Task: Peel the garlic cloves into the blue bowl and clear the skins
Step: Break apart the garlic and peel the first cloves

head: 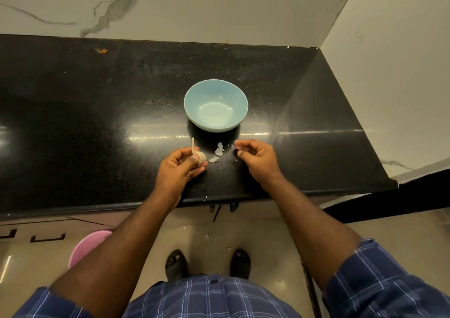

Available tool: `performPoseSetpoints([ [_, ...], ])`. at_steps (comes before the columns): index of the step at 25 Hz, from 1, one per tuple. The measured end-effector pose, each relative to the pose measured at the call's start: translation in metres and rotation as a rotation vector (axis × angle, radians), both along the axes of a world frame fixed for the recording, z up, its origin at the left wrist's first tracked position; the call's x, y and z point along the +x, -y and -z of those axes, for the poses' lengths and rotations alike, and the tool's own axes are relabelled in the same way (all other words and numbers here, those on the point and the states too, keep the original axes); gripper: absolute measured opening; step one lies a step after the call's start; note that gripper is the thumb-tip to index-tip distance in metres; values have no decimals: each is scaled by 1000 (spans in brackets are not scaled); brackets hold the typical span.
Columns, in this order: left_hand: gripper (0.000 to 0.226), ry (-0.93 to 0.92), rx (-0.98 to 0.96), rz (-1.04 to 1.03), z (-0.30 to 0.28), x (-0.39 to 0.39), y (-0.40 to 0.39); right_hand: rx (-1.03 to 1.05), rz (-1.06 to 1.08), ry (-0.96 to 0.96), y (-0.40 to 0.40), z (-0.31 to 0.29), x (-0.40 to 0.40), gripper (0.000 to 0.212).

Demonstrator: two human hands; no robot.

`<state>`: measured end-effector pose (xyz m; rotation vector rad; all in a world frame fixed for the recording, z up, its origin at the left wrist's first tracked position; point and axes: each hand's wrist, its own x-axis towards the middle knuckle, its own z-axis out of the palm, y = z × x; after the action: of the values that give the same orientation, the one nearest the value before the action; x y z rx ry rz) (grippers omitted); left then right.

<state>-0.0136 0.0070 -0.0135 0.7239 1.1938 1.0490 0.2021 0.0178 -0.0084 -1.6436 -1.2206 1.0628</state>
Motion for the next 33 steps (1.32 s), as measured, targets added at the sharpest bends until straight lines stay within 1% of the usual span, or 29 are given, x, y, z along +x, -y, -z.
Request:
performPoseSetpoints([
  [2, 19, 21, 2, -8, 1, 0, -2, 15, 15, -36, -4, -3, -2, 27],
  [4, 19, 38, 3, -44, 1, 1, -3, 7, -76, -79, 7, -3, -27, 27],
  [7, 18, 94, -8, -152, 0, 1, -6, -22, -179, -220, 17, 10, -69, 32],
  [9, 18, 97, -13, -175, 0, 0, -7, -25, -166, -222, 8, 17, -73, 35],
  [12, 20, 59, -4, -107, 1, 2, -7, 0, -16, -114, -14, 17, -44, 33],
  [14, 19, 56, 2, -49, 0, 2, -6, 12, 86, -79, -22, 16, -19, 31],
  [16, 19, 81, -1, 2, 0, -1, -6, 30, 122, -64, -22, 12, -4, 30],
  [19, 20, 97, 1, 78, 1, -7, -8, 64, 16, 16, -19, 2, 5, 19],
  [22, 19, 125, -33, 84, 1, -8, -11, 49, -120, 146, -19, -8, 11, 14],
  [24, 21, 137, -45, 91, 2, -10, -12, 15, -194, 272, -20, -15, 10, 11],
  [26, 24, 154, -54, 97, 2, -11, -12, -1, -210, 379, -21, -18, 4, 9],
  [27, 24, 161, -57, 102, 1, -11, -12, 2, -187, 387, -21, -19, 1, 10],
  [28, 23, 168, -58, 109, 1, -12, -12, 8, -148, 366, -21, -19, -3, 12],
  [30, 22, 192, -62, 123, 0, -14, -13, 12, -77, 265, -18, -19, -13, 14],
  [31, 23, 202, -62, 133, 0, -15, -14, 15, -70, 220, -15, -21, -19, 13],
  [33, 27, 195, -45, 175, 1, -16, -14, 3, -121, 142, -9, -22, -33, 16],
])
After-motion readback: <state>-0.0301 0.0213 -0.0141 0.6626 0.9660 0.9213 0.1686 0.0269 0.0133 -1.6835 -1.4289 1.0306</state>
